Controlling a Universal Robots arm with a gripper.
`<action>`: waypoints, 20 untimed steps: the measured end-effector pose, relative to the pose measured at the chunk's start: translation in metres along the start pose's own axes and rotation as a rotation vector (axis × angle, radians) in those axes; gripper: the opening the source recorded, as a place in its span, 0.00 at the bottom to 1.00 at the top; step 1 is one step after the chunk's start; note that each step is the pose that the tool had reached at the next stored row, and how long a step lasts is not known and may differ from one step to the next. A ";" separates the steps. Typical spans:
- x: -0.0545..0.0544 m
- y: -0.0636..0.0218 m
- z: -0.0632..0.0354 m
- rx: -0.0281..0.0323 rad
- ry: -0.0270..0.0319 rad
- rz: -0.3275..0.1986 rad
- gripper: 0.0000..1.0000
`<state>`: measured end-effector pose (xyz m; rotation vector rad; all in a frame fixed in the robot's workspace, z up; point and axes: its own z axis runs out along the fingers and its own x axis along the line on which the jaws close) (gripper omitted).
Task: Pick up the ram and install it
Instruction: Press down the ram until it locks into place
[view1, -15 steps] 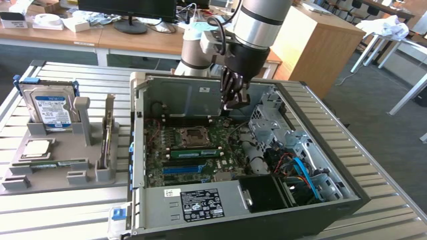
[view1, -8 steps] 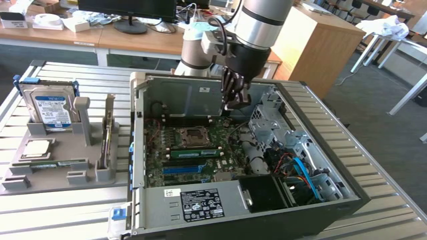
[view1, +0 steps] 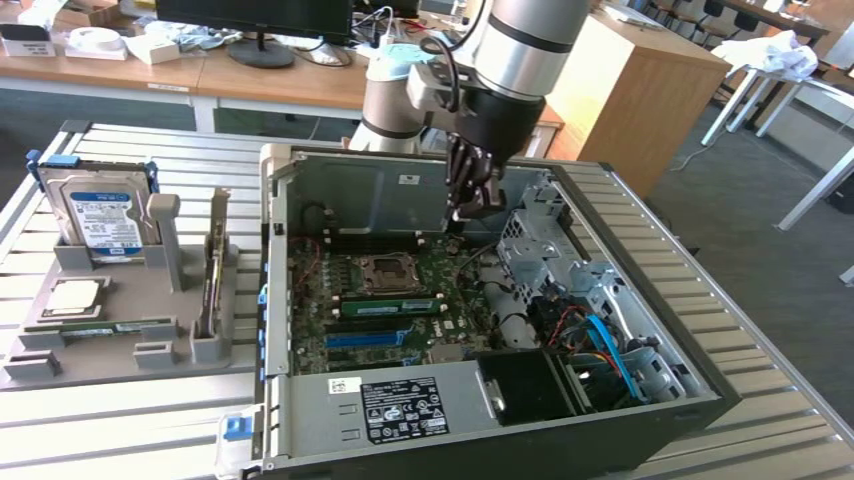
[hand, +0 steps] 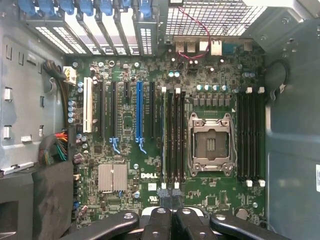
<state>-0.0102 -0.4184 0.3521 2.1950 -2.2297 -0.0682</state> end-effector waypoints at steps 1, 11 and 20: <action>0.000 -0.0007 0.0001 0.0000 0.0000 0.000 0.10; 0.000 -0.0055 0.0005 0.0000 0.0001 -0.001 0.10; 0.000 -0.0057 0.0040 0.0036 -0.0006 -0.001 0.10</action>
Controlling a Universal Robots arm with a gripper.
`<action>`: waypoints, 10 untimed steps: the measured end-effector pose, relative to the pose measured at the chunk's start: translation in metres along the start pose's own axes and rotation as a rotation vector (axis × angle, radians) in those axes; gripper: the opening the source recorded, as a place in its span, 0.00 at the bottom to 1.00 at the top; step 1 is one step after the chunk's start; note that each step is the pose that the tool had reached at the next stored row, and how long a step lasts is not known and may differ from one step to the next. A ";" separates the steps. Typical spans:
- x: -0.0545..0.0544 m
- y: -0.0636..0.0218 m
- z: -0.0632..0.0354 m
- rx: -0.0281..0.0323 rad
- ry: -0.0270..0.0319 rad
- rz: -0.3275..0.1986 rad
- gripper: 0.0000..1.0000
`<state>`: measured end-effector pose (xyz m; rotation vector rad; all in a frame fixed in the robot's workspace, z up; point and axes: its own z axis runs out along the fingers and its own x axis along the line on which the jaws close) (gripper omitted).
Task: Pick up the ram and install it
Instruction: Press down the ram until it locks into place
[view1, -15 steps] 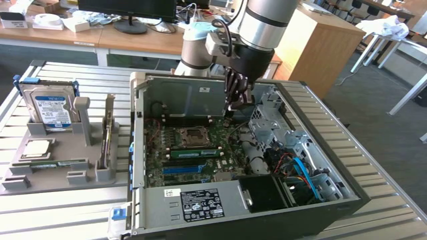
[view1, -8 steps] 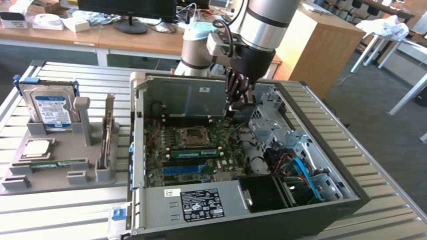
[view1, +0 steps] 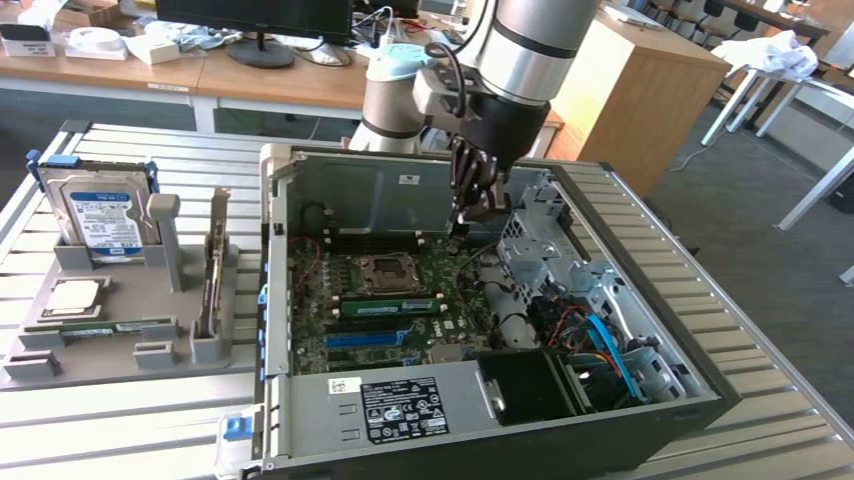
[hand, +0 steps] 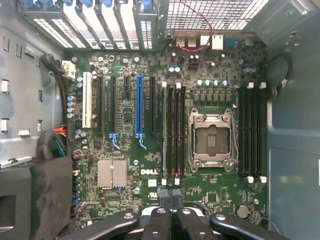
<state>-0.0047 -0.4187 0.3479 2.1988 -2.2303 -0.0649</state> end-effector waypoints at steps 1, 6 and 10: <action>0.000 0.0000 0.0008 0.0003 -0.0001 0.000 0.10; 0.000 -0.0001 0.0042 0.0012 -0.0002 0.000 0.10; 0.000 -0.0002 0.0065 0.0013 -0.0001 0.000 0.10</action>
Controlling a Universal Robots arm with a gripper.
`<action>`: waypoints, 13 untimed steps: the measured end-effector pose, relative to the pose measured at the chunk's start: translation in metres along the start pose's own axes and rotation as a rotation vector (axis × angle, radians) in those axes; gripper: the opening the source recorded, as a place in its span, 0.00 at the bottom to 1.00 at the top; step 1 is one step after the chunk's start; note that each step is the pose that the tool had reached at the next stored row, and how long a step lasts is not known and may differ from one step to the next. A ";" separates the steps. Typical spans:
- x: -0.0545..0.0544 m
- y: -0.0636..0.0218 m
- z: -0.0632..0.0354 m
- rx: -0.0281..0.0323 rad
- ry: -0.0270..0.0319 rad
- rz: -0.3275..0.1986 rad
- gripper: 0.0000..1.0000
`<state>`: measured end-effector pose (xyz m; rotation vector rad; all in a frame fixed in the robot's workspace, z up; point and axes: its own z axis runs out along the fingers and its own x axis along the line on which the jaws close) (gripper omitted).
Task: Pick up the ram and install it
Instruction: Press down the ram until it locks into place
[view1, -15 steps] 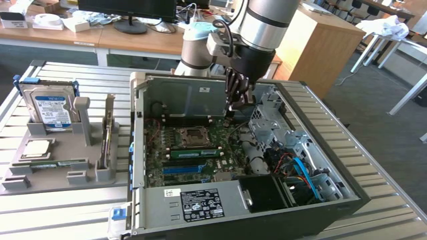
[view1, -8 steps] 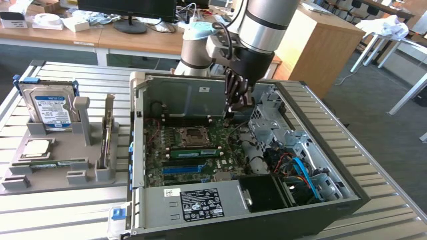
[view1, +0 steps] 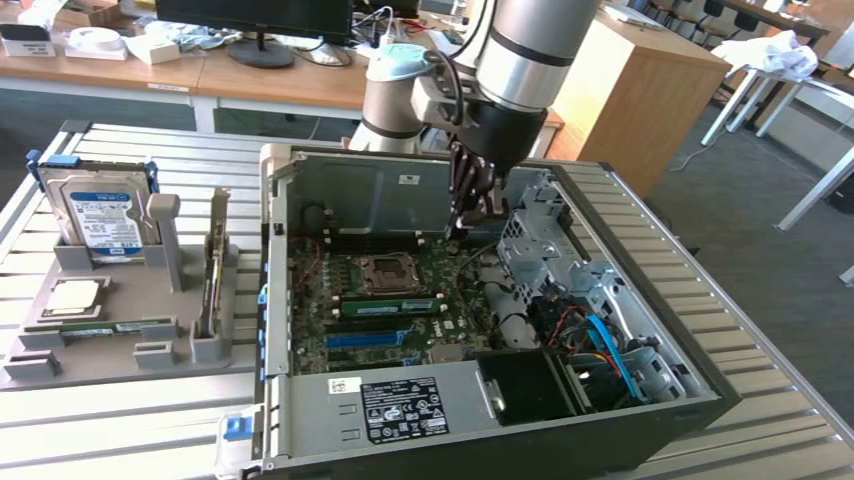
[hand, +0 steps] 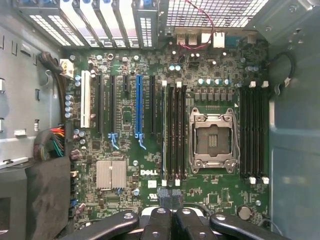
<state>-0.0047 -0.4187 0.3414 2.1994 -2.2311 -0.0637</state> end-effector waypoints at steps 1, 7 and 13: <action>0.000 0.0000 0.0006 0.0001 -0.0001 0.000 0.10; 0.000 -0.0002 0.0059 0.0001 0.0000 0.000 0.10; 0.000 -0.0004 0.0107 0.0001 -0.0001 0.000 0.10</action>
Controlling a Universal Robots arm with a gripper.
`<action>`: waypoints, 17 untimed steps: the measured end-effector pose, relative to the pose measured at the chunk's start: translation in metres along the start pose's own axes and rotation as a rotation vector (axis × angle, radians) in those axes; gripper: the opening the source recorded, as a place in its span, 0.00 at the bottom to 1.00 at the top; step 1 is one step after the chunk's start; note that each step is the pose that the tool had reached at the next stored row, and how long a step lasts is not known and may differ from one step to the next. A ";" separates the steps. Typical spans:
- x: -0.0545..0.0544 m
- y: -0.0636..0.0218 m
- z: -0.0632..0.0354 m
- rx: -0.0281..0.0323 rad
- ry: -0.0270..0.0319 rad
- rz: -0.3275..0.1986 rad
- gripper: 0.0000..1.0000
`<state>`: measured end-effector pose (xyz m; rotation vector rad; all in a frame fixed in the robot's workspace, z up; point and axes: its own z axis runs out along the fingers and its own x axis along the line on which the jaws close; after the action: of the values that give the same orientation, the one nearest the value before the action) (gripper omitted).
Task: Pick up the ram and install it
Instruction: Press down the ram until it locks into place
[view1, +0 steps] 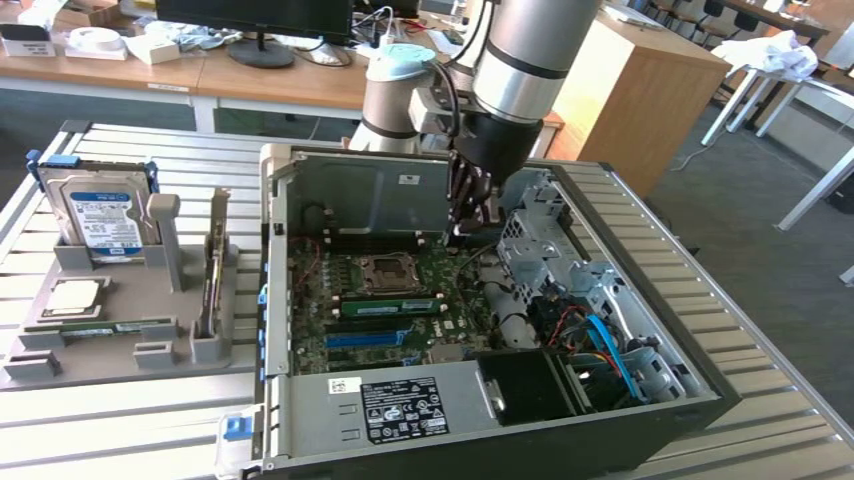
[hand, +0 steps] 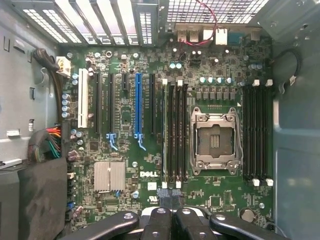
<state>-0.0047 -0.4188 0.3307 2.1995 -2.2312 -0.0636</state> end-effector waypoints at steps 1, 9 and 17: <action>0.000 0.0000 0.0008 0.0000 -0.0001 0.000 0.10; 0.000 -0.0002 0.0058 0.0001 -0.0001 0.000 0.10; 0.001 -0.0005 0.0120 0.0001 -0.0008 0.000 0.10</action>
<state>-0.0047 -0.4199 0.3186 2.2000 -2.2315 -0.0645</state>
